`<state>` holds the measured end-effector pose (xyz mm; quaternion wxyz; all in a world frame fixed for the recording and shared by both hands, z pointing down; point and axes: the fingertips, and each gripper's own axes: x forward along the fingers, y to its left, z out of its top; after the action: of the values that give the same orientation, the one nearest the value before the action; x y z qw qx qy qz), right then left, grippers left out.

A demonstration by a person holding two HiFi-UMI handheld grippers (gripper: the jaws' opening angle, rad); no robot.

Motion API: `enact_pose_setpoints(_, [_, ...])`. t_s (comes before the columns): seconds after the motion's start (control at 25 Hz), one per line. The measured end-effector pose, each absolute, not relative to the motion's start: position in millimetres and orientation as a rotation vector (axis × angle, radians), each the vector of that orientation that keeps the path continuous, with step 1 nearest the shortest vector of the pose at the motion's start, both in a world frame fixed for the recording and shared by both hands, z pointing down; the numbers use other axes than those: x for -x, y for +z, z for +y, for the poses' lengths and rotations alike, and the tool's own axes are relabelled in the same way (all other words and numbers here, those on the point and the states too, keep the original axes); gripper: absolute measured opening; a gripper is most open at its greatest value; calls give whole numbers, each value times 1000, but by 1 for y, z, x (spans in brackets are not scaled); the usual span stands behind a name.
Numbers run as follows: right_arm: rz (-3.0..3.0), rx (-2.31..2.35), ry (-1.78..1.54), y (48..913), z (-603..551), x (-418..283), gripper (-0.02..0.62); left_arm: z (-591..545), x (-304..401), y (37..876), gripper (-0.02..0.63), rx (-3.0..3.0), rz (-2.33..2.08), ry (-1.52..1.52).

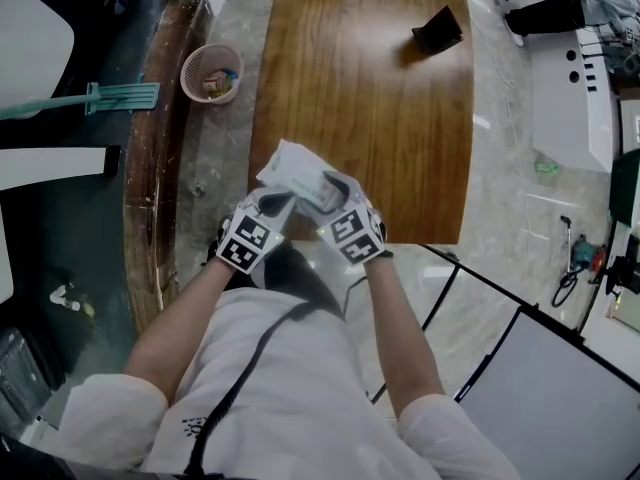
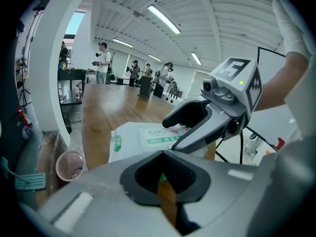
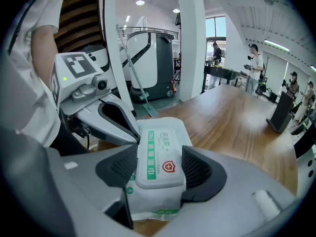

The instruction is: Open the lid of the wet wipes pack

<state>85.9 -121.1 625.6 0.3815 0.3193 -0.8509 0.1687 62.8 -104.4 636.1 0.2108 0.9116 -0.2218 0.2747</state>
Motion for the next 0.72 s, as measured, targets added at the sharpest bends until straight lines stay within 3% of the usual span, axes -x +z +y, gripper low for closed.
enact_pose_setpoints(0.72, [-2197,-757,550,626,-123,-87,278,-105,-63,640,5,-2539,-601,759])
